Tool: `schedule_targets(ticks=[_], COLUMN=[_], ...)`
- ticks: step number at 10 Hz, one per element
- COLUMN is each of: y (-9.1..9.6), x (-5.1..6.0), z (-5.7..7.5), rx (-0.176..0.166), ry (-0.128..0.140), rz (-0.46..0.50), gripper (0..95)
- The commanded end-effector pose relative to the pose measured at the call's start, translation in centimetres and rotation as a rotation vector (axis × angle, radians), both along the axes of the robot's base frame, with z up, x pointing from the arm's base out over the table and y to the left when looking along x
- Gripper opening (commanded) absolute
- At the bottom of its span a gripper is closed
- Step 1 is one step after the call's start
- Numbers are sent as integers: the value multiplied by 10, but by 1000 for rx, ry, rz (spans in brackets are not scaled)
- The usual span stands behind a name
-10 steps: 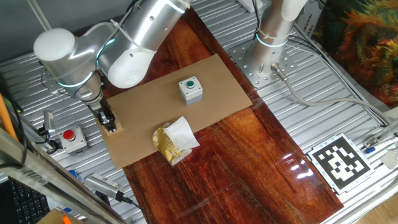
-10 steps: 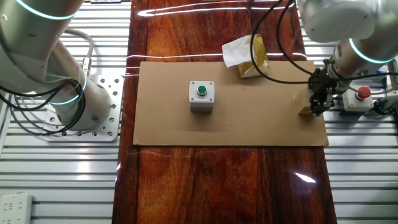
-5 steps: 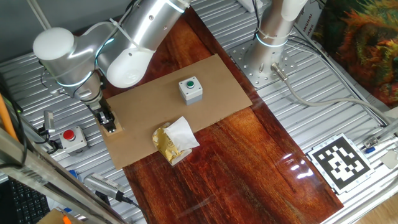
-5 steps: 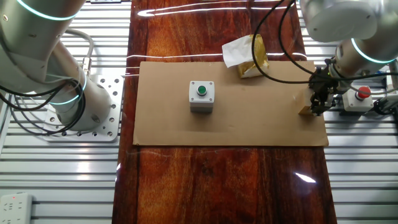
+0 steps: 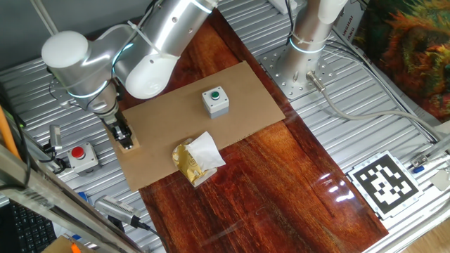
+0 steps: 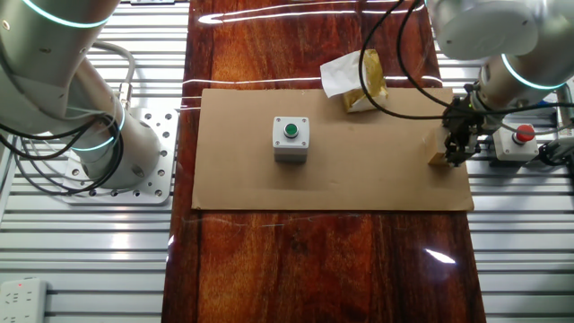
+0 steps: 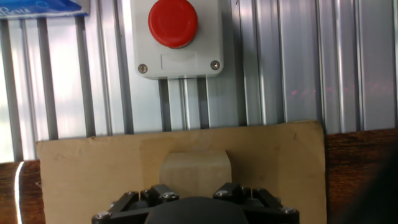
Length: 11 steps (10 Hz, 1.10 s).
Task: Hold a small block with the gripper and sweep it from left to right on the table
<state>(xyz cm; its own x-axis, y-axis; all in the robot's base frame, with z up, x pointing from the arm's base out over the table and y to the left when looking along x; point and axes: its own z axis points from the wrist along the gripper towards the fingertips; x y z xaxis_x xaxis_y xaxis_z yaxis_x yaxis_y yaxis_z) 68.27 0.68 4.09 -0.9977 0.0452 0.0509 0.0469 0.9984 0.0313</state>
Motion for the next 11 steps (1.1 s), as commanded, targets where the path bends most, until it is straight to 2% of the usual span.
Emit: schedule_targets(ticks=[1, 3, 4, 5, 6, 7, 8, 9, 10, 11], y=[0, -2, -1, 3, 6, 9, 8, 7, 6, 6], x=[-2, -12, -13, -14, -14, -15, -18, -22, -23, -23], z=[-1, -9, -9, -8, -9, -9, -10, -11, -9, -7], rx=[3, 4, 14, 8, -14, -38, -33, -26, 31, 79], ry=[14, 2, -21, -35, -38, -4, 0, -9, -26, -17], rz=[-5, -1, -11, -11, -2, 9, 3, 1, -34, -71], gripper=[380, 380, 380, 380, 380, 380, 380, 380, 380, 380])
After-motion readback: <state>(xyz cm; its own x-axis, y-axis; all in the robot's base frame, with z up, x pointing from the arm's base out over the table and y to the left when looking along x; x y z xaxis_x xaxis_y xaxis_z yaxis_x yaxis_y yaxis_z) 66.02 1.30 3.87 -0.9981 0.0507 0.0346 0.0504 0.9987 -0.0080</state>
